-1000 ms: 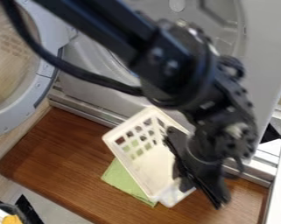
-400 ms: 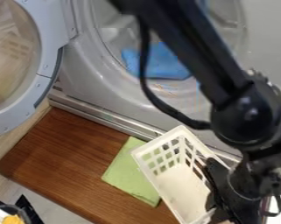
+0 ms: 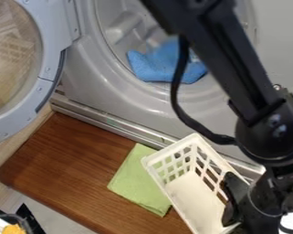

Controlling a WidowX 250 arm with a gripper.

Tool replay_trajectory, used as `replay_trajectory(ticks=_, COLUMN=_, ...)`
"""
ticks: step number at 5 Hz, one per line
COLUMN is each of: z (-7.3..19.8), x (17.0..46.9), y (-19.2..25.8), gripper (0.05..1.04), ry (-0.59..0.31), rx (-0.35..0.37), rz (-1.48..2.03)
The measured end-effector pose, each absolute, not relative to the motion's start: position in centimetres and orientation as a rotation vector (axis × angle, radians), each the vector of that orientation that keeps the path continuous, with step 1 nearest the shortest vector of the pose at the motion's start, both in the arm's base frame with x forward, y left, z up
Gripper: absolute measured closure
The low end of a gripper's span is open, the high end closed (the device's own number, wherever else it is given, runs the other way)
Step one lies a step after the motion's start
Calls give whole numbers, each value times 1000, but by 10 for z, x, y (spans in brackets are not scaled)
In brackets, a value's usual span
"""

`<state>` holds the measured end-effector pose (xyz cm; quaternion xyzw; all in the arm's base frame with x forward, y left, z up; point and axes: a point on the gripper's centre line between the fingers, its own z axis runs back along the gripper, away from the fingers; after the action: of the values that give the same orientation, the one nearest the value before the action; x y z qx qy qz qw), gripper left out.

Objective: Moved the white basket to the right side of the table

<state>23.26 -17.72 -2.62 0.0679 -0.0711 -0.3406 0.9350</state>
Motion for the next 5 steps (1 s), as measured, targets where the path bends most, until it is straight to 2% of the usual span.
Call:
replay_trajectory(ticks=2, z=-26, x=233, y=-177, gripper=137, ry=-146, rx=144, rz=-693)
replay_trajectory(ticks=3, z=-22, x=232, y=-173, gripper=75, ry=-146, rx=158, rz=-695)
replay_trajectory(ticks=5, z=14, x=229, y=-174, gripper=84, ry=-217, rx=139, rz=-733)
